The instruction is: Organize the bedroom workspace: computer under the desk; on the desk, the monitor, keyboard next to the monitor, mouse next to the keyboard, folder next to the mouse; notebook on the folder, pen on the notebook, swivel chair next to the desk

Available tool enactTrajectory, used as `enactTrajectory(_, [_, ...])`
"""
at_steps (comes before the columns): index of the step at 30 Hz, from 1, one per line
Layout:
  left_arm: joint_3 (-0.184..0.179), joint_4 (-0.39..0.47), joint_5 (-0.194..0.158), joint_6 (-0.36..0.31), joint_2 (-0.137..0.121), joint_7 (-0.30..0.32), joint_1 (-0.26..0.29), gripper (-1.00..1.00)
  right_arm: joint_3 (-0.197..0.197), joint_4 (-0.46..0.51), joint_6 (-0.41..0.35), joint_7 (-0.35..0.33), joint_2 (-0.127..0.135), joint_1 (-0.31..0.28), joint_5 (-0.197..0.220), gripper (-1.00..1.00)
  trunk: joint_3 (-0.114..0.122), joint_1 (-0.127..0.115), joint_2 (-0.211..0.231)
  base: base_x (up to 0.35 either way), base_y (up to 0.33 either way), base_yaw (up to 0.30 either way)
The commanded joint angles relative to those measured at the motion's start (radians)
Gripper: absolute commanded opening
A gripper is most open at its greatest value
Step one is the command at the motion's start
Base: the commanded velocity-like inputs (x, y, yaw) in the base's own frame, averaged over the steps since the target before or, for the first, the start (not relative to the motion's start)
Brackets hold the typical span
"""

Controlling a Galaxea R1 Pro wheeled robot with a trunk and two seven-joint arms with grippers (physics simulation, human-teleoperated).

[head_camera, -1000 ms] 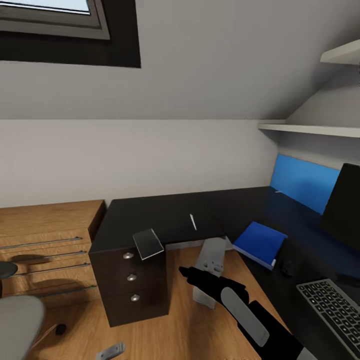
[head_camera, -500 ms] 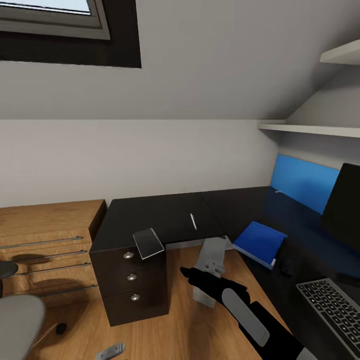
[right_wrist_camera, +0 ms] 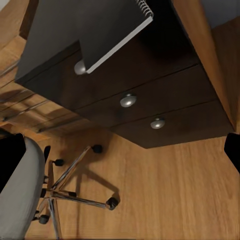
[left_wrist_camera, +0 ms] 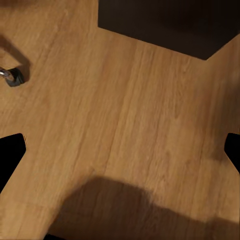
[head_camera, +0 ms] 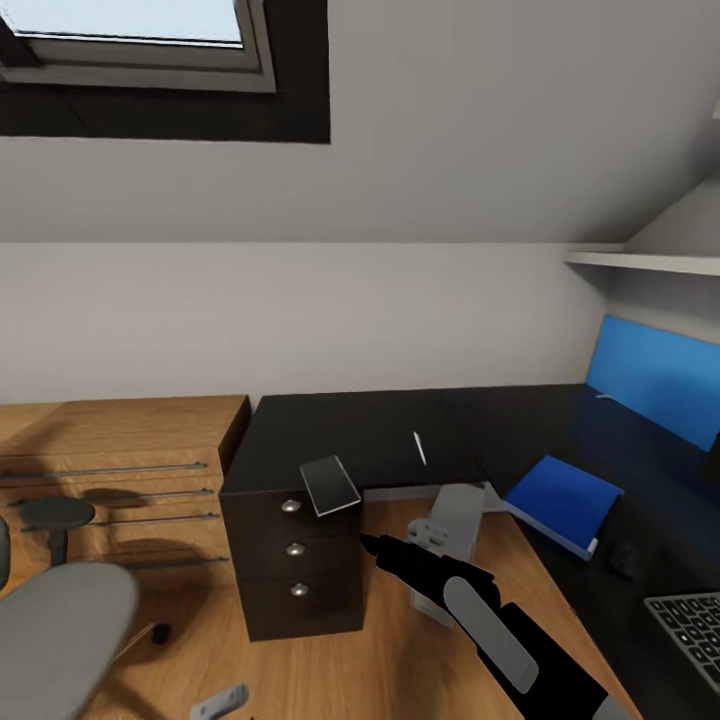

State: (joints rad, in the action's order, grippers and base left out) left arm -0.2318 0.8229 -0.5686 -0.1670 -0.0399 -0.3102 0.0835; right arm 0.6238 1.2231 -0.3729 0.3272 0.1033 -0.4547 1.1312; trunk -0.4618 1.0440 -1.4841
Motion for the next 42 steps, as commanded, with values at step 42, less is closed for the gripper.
enactTrajectory(42, [0.008,0.464,-0.078,-0.371,-0.055,-0.009,0.001,1.00,0.003,-0.049,0.195,0.007,0.005,-0.001,0.006,1.00,-0.102,0.127,-0.232,0.000,0.000,0.022])
